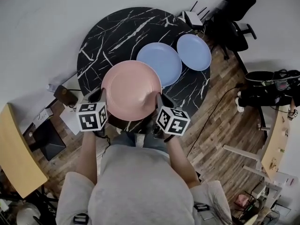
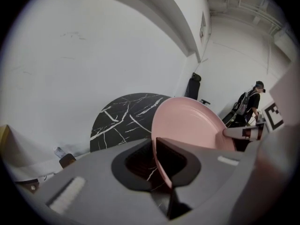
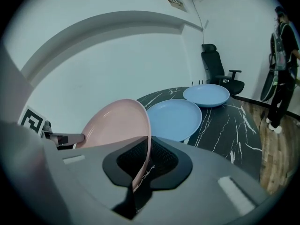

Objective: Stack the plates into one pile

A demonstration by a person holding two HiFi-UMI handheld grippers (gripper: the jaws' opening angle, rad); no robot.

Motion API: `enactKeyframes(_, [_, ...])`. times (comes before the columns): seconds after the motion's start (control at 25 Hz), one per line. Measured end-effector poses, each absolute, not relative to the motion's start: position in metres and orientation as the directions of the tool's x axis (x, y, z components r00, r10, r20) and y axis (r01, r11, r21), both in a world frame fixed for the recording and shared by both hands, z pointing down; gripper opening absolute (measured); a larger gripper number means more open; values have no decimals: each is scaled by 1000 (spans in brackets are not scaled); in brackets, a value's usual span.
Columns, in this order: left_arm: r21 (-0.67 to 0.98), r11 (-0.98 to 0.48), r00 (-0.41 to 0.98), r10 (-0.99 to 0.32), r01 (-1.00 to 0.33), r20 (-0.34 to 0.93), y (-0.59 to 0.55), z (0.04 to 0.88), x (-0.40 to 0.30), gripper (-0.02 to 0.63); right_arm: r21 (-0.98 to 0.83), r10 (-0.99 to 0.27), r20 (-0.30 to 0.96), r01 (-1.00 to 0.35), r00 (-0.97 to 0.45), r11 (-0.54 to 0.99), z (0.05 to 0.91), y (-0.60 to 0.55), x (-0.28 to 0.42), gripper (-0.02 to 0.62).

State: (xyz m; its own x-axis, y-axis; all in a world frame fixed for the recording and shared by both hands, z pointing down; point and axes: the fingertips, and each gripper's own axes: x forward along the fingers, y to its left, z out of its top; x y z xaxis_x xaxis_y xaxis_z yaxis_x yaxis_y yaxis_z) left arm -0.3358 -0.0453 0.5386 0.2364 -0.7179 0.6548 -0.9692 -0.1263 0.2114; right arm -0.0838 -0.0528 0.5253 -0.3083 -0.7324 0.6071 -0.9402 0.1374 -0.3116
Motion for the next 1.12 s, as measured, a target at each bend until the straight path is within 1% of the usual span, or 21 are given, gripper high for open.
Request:
enactKeyframes(0.24, [223,-130,243,-752,-966,613,-58,518,-316,85,-297,-767,564,-942,-306,157,501,-69,-64,21])
enactKeyframes(0.6, [218,-92,204,-794,-972,572,-80,489,-273,86,-291,-775,524,-930,-353,226,474,-105,-22,21])
enactKeyframes(1.12, [215,15,111,-819,-977,563,-116,480,-210,91,-265,-734,514,-896,-444,356,460,-178,34,20])
